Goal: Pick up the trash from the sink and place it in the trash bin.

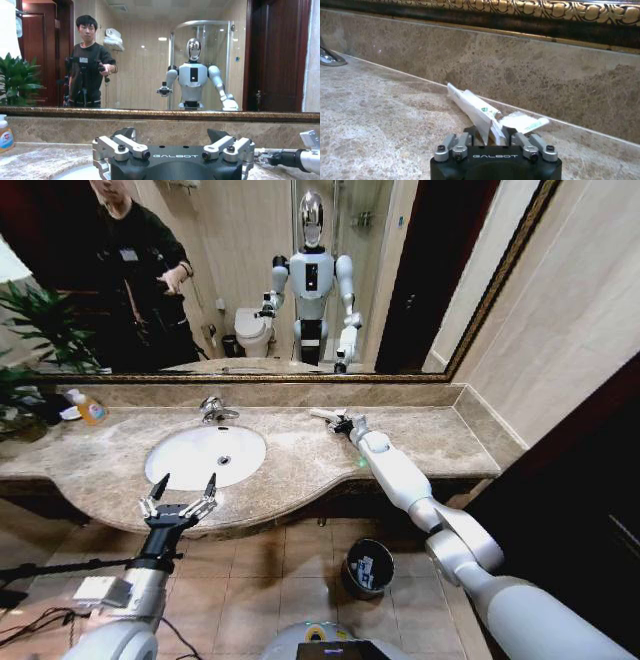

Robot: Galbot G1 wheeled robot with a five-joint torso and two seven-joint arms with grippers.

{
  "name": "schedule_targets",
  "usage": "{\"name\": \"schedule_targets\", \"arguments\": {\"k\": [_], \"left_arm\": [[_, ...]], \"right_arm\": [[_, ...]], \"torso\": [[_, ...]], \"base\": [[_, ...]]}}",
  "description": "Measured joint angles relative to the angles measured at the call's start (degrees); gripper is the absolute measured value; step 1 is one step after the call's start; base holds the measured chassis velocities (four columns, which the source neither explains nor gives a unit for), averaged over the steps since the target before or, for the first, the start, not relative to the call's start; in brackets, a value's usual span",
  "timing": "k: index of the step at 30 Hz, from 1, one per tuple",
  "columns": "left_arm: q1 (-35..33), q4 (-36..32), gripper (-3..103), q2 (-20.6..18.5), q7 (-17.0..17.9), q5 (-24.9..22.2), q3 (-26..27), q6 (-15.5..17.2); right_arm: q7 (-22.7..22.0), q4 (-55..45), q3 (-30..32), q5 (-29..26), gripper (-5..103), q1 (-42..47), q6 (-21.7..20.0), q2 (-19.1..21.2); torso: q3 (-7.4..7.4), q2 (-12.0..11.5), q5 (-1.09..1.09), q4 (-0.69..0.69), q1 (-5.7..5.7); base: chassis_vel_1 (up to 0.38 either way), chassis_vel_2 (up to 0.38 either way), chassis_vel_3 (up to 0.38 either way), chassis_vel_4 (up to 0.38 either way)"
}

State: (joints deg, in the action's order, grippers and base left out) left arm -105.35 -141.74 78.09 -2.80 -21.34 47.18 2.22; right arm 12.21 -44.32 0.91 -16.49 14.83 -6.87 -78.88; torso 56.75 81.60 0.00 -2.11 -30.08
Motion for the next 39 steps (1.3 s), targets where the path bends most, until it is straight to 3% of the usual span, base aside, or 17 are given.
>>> {"name": "schedule_targets", "arguments": {"k": [9,15,27,34,36,39], "left_arm": [[0.0,0.0,100,0.0,0.0,0.0,0.0,0.0],[0.0,0.0,100,0.0,0.0,0.0,0.0,0.0],[0.0,0.0,100,0.0,0.0,0.0,0.0,0.0],[0.0,0.0,100,0.0,0.0,0.0,0.0,0.0],[0.0,0.0,100,0.0,0.0,0.0,0.0,0.0],[0.0,0.0,100,0.0,0.0,0.0,0.0,0.0]], "right_arm": [[-2.2,-1.5,0.0,0.0,2,0.8,0.6,-0.4],[-4.3,-5.4,0.3,-0.4,0,2.8,0.6,0.2],[-11.7,-26.2,1.3,-3.5,0,15.0,-2.7,7.1],[-15.1,-42.1,3.8,-6.6,0,25.2,-5.0,13.0],[-16.3,-52.4,7.6,-7.2,0,35.6,-5.4,16.4],[-17.4,-58.8,9.4,-7.4,0,41.5,-5.4,17.9]], "torso": [[0.00,0.0,0.00,0.00,0.00],[0.00,0.0,0.00,-0.01,0.00],[0.00,0.0,0.01,0.00,0.00],[-0.01,0.0,0.00,0.00,0.00],[-0.01,0.0,0.02,0.02,0.01],[-0.01,0.0,0.02,0.00,0.01]], "base": [[0.000,0.000,0.000,0.000],[0.000,0.000,0.000,0.000],[0.000,0.000,0.000,0.000],[0.000,0.000,0.000,0.000],[0.000,0.000,0.000,0.000],[0.000,0.000,0.000,0.000]]}}
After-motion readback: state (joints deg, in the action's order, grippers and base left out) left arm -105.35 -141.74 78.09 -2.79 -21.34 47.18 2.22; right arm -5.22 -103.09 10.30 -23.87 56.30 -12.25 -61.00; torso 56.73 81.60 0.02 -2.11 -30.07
